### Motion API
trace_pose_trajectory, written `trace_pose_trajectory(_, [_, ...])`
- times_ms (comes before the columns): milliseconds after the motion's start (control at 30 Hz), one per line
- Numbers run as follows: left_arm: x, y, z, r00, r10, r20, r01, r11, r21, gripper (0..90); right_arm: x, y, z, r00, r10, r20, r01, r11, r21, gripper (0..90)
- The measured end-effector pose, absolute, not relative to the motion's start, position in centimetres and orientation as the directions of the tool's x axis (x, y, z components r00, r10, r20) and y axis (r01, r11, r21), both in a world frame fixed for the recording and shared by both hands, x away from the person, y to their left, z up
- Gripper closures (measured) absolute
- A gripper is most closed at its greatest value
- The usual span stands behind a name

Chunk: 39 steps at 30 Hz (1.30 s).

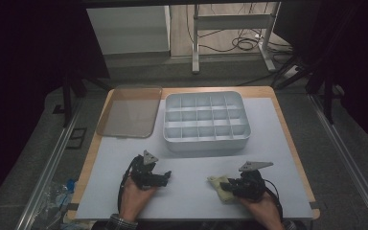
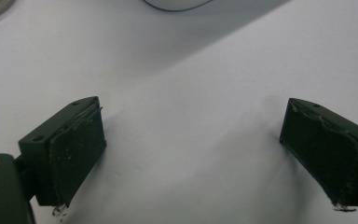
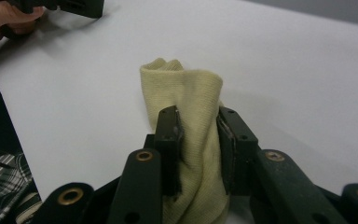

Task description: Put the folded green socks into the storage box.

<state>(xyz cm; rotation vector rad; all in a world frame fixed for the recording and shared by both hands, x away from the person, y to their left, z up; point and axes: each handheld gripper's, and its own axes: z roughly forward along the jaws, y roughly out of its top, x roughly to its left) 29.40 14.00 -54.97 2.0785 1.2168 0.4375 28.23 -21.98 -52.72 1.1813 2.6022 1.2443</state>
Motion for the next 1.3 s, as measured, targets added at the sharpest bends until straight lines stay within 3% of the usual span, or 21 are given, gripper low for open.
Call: trace_pose_trajectory(1300, [29.4,14.0,-55.0,0.509,0.859,-0.043,0.631,-0.339,0.698,6.0,29.0,-22.7,-50.0,-0.737,0.645,0.203,0.541,0.383,0.749,72.1])
